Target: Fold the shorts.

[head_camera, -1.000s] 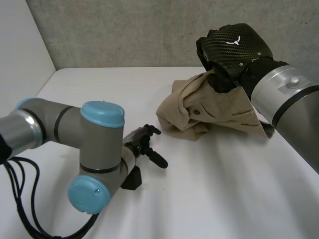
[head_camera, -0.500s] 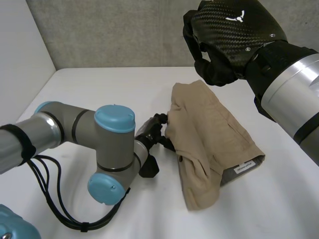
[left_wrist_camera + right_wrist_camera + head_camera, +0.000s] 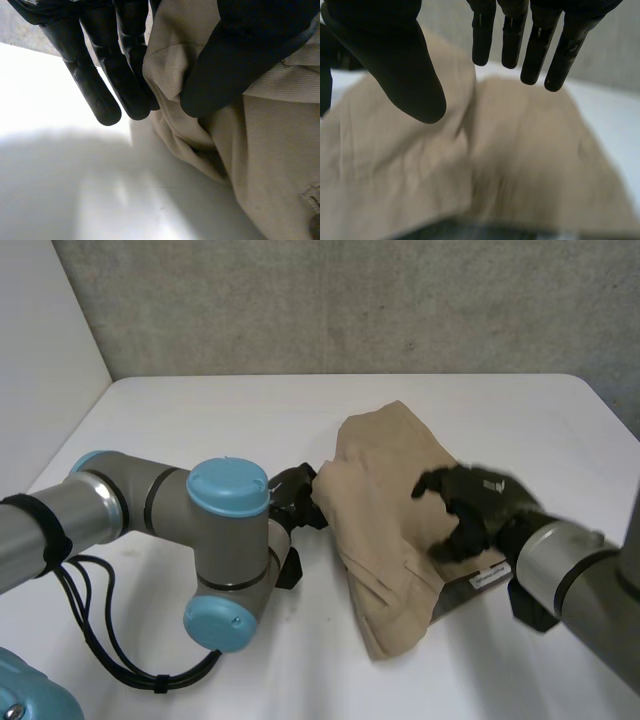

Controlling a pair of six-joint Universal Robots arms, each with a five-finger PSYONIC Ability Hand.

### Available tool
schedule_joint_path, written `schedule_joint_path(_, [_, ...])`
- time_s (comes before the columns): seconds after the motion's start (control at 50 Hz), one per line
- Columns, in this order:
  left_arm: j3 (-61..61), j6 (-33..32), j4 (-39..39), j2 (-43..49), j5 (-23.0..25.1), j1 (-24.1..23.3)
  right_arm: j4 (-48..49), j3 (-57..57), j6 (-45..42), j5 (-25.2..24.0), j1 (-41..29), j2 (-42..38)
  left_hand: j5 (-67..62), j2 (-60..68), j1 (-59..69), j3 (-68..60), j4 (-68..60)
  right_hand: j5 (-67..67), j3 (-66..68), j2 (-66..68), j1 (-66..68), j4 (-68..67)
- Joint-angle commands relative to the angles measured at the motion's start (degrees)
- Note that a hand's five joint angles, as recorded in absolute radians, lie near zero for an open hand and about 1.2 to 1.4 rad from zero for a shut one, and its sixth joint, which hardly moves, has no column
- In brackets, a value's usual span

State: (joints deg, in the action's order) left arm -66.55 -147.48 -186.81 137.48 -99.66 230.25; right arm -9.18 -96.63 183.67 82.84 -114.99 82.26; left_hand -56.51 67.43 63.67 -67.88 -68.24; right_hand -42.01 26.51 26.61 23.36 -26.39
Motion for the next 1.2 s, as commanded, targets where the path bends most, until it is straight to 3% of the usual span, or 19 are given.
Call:
schedule_joint_path(0.02, [-2.4,-3.6,-1.6,-1.2,-0.3,0.0,3.0,-3.3,6.0,-0.5,0.4,-5.2,-13.5,12.6,16.3,-12.1,-11.8,30.1,-4.6,-4.7,-1.5,4.5])
schedule_joint_path(0.22, [-2.8,-4.0,-1.8,-1.3,-0.4,-0.1,3.3,-0.8,16.8,0.0,-1.3,-9.9,-13.5,12.6,16.3,-12.1,-11.8,30.0,-4.5,-4.6,-1.3,4.4])
schedule_joint_path(0.48, [-2.4,-6.2,-4.1,-1.1,-0.5,0.0,2.9,0.2,20.1,0.7,-6.5,-11.3,-13.5,12.6,16.3,-12.1,-11.8,31.3,-5.8,-5.9,-2.7,5.7])
schedule_joint_path(0.64, [-2.2,-8.8,-5.5,-0.7,-1.5,0.4,2.1,-2.4,20.1,2.5,-5.8,-5.6,-13.5,12.6,16.3,-12.1,-11.8,41.2,-15.7,-15.8,-12.6,15.6])
schedule_joint_path(0.88, [-2.5,-9.1,-5.5,-1.1,-1.8,1.1,-2.8,-5.6,20.3,5.0,-8.1,2.6,-13.5,12.6,16.3,-12.1,-11.8,41.4,-15.9,-16.0,-12.8,15.8])
schedule_joint_path(1.2, [-3.0,-9.1,-5.5,-0.7,-1.7,1.2,-0.4,-3.7,26.1,9.0,-15.6,-6.7,-13.5,12.6,16.3,-12.1,-11.8,42.0,-16.5,-16.6,-13.4,16.4])
